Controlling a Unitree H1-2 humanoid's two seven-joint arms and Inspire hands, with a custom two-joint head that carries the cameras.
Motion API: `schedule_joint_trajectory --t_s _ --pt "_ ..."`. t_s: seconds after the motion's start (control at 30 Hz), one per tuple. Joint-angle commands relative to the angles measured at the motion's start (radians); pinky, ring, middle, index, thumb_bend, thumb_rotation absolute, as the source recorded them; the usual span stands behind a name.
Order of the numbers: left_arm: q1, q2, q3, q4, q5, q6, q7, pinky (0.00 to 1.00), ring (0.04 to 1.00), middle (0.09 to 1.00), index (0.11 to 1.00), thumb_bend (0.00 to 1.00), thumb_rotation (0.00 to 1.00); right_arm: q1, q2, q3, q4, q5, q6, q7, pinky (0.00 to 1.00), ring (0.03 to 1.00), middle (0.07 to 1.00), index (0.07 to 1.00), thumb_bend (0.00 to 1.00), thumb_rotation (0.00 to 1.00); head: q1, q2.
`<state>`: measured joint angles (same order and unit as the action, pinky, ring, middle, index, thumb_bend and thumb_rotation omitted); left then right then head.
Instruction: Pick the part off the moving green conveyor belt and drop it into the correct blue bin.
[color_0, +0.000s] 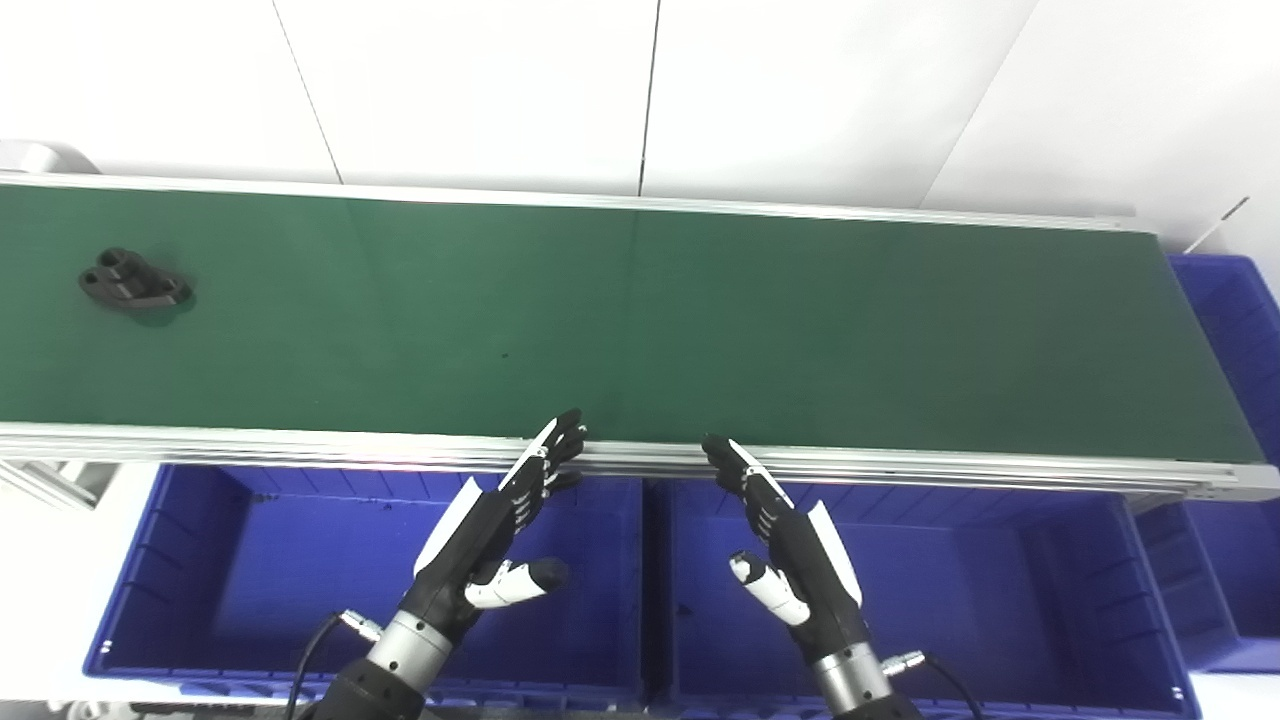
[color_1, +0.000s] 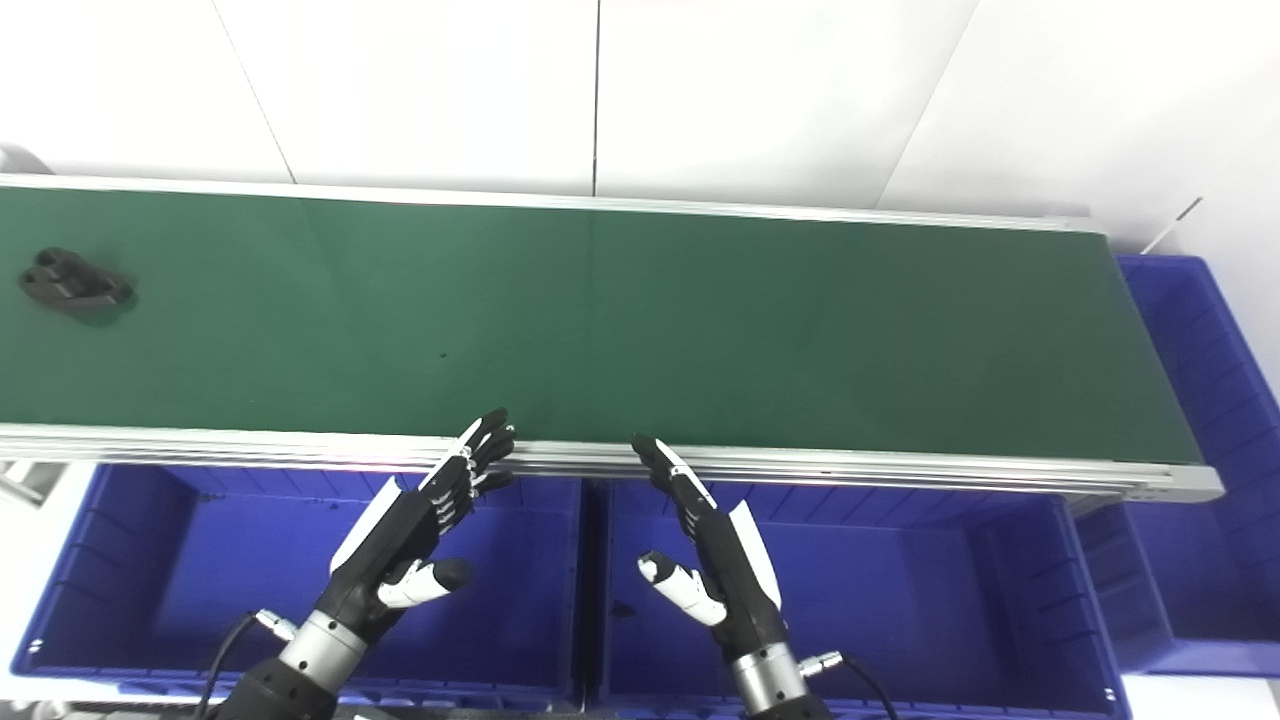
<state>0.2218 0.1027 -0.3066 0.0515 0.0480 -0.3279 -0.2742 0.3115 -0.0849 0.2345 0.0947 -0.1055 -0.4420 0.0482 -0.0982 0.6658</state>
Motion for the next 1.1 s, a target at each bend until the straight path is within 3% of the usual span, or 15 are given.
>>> schedule_joint_trajectory --t_s 0.0,1.07 --pt "-0.014 -0.004 0.0 -0.02 -0.007 -0.037 -0.001 0.9 0.972 0.974 1.0 0.91 0.8 -0.003 0.006 -0.005 -0.022 0.006 -0.022 0.004 0.92 0.94 0.922 0.908 0.89 0.9 0.001 0.0" --pt "-0.011 -0.003 0.001 -0.028 -0.01 -0.023 -0.002 0.9 0.973 0.972 1.0 0.92 0.79 -0.008 0.006 -0.007 -0.013 -0.002 -0.026 0.001 0.92 0.933 0.918 0.905 0.9 0.9 0.001 -0.004"
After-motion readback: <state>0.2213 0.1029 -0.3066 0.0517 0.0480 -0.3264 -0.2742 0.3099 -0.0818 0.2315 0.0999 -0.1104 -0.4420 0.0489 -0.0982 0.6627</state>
